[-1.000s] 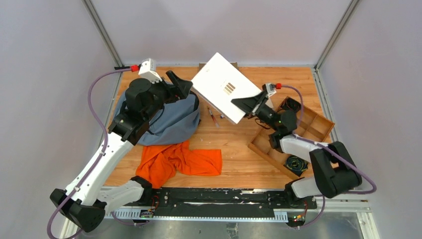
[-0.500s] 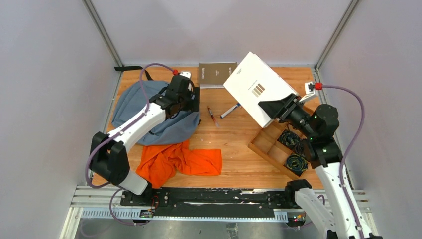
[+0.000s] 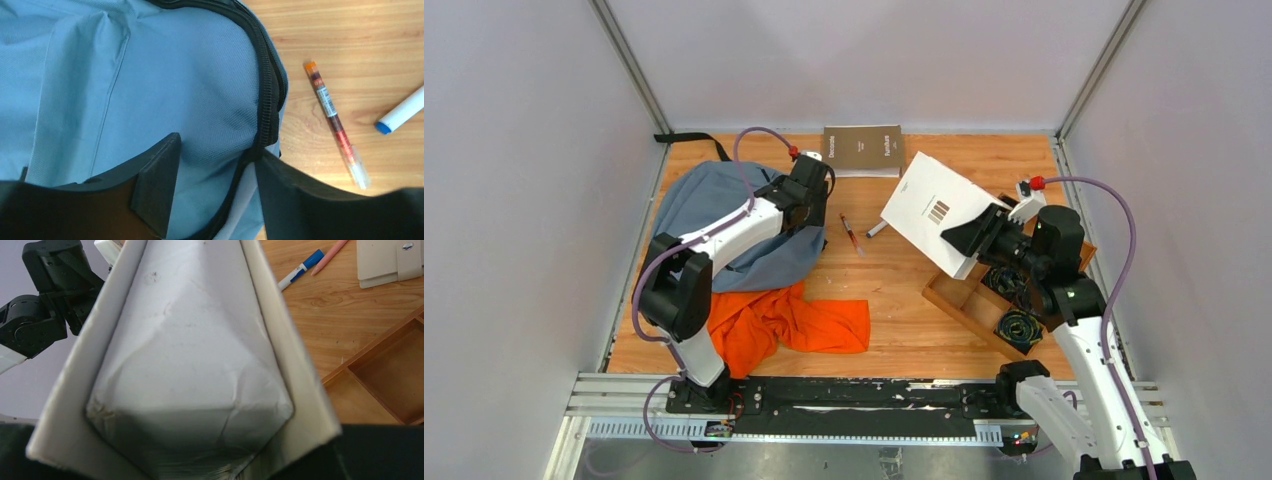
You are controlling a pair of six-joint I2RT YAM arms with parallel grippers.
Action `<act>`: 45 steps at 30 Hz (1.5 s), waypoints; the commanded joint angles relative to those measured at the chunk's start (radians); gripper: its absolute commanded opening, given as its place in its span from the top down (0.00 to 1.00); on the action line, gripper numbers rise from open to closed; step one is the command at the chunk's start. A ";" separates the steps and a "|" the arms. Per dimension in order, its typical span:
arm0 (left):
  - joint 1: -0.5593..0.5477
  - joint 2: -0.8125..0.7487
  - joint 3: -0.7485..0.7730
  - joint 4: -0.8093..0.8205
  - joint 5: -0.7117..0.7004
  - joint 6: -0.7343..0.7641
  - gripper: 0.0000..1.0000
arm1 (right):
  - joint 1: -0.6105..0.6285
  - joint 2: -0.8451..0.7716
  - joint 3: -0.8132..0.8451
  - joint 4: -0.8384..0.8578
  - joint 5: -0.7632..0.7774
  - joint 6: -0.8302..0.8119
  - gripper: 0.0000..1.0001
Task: Pack the student bag
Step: Place the book in the student bag.
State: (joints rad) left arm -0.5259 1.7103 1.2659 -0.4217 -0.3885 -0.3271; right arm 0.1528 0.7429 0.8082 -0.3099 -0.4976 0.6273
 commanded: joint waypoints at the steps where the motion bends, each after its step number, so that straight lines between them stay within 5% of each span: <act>1: -0.003 -0.005 0.046 0.000 -0.101 0.012 0.42 | -0.013 -0.013 -0.003 0.039 -0.018 -0.017 0.96; 7: -0.003 -0.035 0.054 0.013 -0.045 0.039 0.85 | -0.013 -0.012 -0.009 0.057 -0.045 -0.010 0.96; 11: -0.002 -0.062 0.099 -0.029 -0.047 0.086 0.99 | -0.013 -0.006 -0.012 0.071 -0.078 -0.014 0.97; 17: 0.014 -0.133 0.213 -0.161 0.005 0.174 1.00 | -0.013 0.036 -0.023 0.167 -0.164 0.035 0.98; 22: 0.066 -0.222 0.287 -0.266 0.134 0.224 1.00 | 0.050 0.159 -0.039 0.426 -0.225 0.190 1.00; 32: 0.160 -0.353 0.329 -0.308 0.245 0.236 1.00 | 0.368 0.516 0.085 0.596 -0.097 0.307 1.00; 45: 0.168 -0.385 0.276 -0.310 0.297 0.139 1.00 | 0.551 0.836 0.152 0.800 0.097 0.437 1.00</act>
State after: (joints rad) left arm -0.3618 1.3705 1.5589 -0.7582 -0.1184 -0.1543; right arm 0.6758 1.5208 0.8986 0.3084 -0.4858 0.9794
